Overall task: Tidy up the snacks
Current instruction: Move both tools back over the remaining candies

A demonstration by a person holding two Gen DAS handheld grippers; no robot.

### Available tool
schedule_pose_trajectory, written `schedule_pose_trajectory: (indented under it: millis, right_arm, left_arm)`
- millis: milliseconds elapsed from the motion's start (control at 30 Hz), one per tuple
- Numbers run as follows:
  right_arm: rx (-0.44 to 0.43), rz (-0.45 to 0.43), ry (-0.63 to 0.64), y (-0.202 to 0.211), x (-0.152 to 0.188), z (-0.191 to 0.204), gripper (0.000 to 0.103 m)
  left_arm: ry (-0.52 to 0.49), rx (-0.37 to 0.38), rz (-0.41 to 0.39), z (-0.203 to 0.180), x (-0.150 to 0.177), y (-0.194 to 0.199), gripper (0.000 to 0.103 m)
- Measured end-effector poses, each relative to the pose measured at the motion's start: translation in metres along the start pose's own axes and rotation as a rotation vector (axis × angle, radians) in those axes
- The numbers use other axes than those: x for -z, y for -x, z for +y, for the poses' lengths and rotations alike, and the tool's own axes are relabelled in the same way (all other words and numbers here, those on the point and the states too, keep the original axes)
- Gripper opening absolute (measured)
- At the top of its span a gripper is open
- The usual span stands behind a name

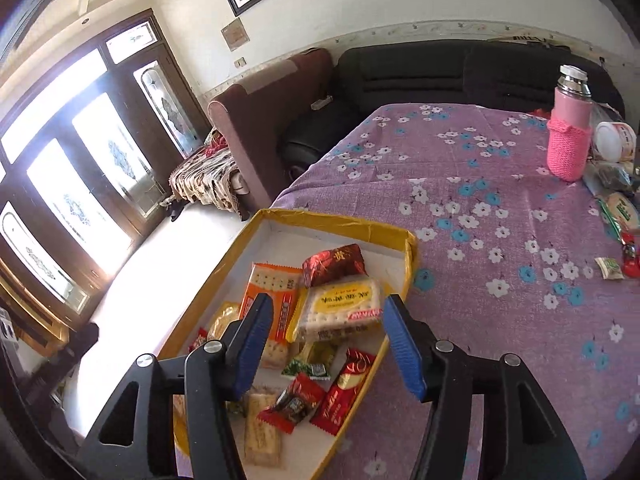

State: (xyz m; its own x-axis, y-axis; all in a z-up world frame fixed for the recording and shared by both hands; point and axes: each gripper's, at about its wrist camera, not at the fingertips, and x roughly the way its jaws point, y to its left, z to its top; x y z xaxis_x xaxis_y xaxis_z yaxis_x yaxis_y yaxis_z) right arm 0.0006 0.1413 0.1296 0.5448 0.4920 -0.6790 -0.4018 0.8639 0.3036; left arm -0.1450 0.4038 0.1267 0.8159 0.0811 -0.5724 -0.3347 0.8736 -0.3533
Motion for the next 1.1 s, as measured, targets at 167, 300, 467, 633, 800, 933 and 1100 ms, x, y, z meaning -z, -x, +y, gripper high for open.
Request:
schedule_pose_trajectory:
  millis: [167,300,467,633,800,933,1100]
  right_arm:
    - [-0.019,0.005,0.022,0.014,0.027,0.008,0.064]
    - [-0.039,0.012,0.064,0.021,0.053,0.021,0.067]
    - [-0.033,-0.011,0.137,0.038,0.076,0.03,0.07]
    - [0.003,-0.095,0.188,0.065,0.086,0.023,0.081]
    - [0.006,-0.114,0.093,0.079,0.088,-0.024,0.083]
    - [0.045,-0.087,-0.015,0.084,0.095,-0.076,0.083]
    - [0.104,-0.089,-0.124,0.1,0.105,-0.134,0.083]
  left_arm:
    - [0.028,0.013,-0.072,0.006,0.001,0.032,0.076]
    - [0.003,0.021,-0.119,-0.008,0.006,0.047,0.084]
    - [-0.068,0.107,-0.083,-0.041,0.017,0.052,0.084]
    - [-0.163,0.096,-0.03,-0.084,0.037,0.048,0.084]
    - [-0.257,0.131,0.021,-0.127,0.062,0.046,0.084]
    - [-0.346,0.127,0.055,-0.16,0.08,0.041,0.084]
    - [-0.447,0.105,0.098,-0.194,0.102,0.033,0.084]
